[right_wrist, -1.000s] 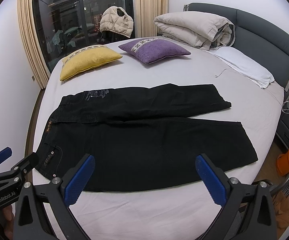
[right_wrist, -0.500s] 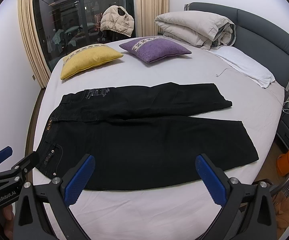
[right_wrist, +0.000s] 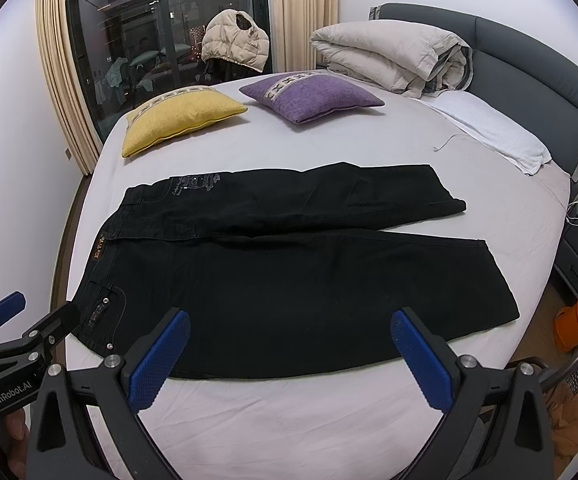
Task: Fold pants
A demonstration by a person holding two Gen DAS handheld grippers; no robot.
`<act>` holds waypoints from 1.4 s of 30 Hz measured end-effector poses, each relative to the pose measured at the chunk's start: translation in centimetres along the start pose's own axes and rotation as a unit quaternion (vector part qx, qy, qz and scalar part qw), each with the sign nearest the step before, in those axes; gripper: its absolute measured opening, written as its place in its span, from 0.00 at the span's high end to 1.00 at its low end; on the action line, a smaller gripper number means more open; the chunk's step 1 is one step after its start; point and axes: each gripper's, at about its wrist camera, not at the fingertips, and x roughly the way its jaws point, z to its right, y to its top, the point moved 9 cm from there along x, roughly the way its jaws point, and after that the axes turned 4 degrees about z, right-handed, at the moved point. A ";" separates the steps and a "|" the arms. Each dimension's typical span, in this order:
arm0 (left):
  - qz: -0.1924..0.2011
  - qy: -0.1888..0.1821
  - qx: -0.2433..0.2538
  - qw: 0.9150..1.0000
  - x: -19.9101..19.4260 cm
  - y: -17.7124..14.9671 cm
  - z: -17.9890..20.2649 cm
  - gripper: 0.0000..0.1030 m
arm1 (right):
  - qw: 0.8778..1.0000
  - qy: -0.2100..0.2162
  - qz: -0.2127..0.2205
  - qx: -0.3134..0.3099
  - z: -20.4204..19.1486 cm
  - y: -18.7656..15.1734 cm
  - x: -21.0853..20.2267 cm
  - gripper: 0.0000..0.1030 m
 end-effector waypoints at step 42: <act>-0.052 -0.070 0.118 0.989 19.2 12.5 -6.1 0.00 | 0.968 0.217 0.004 -0.127 -1.0 7.8 12.1 0.04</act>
